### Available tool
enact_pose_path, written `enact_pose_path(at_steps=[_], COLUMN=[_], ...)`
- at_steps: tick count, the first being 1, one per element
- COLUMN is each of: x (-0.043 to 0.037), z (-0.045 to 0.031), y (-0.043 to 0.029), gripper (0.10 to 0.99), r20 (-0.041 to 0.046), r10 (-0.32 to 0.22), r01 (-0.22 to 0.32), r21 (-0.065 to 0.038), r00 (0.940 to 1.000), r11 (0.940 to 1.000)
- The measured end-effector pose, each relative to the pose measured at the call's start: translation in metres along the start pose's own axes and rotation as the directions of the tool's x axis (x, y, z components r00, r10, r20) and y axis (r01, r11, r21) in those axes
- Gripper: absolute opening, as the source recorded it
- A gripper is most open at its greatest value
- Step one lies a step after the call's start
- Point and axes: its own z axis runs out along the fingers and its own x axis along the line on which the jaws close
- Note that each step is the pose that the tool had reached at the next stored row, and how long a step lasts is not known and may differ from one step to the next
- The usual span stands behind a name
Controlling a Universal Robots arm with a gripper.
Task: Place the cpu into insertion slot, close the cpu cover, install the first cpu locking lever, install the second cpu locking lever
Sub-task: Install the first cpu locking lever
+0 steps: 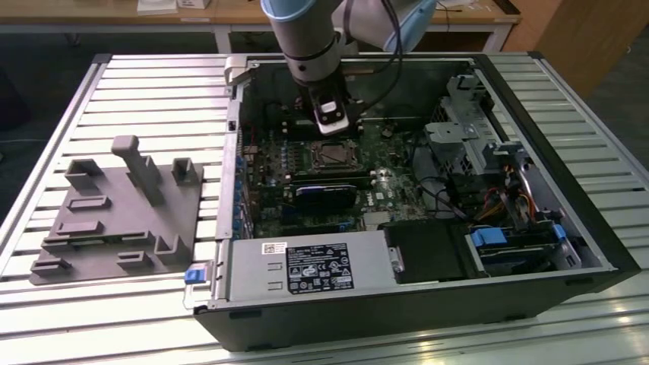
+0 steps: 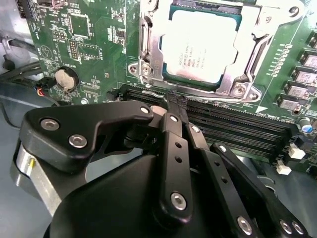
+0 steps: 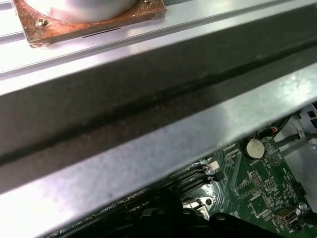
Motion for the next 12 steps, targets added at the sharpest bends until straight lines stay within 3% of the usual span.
enact_pose_path(at_steps=[12], x=[0.0011], z=[0.0053], y=[-0.0016], gripper=[0.106], r20=[0.0067], r10=[0.010], r01=[-0.010], r21=[0.008], r00=[0.9999], r11=[0.9999])
